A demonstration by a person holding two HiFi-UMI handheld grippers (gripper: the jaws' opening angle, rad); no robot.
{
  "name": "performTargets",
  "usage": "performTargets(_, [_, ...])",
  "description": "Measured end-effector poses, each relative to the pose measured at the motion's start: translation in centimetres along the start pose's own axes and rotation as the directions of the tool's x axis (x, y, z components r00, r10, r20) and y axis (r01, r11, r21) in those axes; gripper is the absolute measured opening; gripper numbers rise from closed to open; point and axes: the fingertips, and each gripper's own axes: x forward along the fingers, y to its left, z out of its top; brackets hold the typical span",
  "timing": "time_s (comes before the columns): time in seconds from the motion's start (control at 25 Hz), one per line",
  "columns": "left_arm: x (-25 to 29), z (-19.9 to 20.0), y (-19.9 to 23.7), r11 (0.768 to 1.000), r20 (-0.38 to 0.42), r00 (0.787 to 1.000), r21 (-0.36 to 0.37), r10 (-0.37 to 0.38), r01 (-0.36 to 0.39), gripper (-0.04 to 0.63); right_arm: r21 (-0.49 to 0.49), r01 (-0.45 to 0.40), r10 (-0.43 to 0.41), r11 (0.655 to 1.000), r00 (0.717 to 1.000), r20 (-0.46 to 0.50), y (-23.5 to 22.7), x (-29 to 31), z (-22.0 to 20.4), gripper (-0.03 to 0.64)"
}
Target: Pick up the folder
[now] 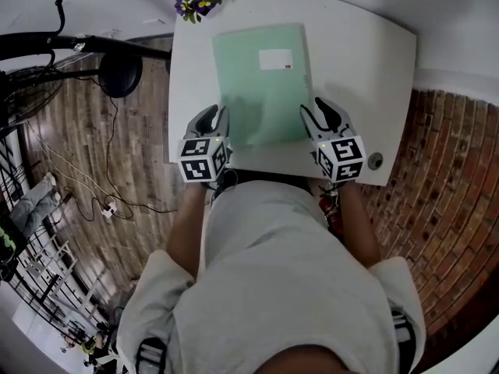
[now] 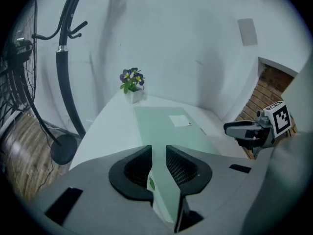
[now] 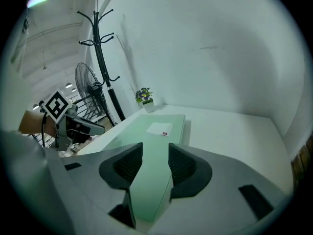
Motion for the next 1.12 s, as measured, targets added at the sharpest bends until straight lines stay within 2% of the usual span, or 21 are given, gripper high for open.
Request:
performTargets(0.16, [1.1,-0.1,0.4,0.999,-0.019,1.000,-0.048,-0.023,0.022,0.083,0.021,0.002,-0.001,1.000,1.000,-0.026,-0.5,0.9,-0.3,0.169])
performTargets(0.36, [2.4,-0.4,1.5,0.987,-0.045,0.997,-0.154,-0.056,0.049,0.083,0.089,-0.017,0.022,0.996,0.998,-0.059,-0.8,2.5,-0.5,0.178])
performTargets(0.76, [4.7,-1.0,2.0,0.977,-0.113,0.988,-0.197,-0.106,0.083,0.127,0.150,-0.022,0.043,0.988,0.990,-0.136,-2.2,5.4,-1.2,0.202])
performTargets(1.12, [6.2,-0.9,2.4,0.968,-0.142,0.982,-0.235,-0.125,0.089,0.169,0.192,-0.011,0.049,0.981,0.980,-0.193,-3.2,6.9,-2.1,0.213])
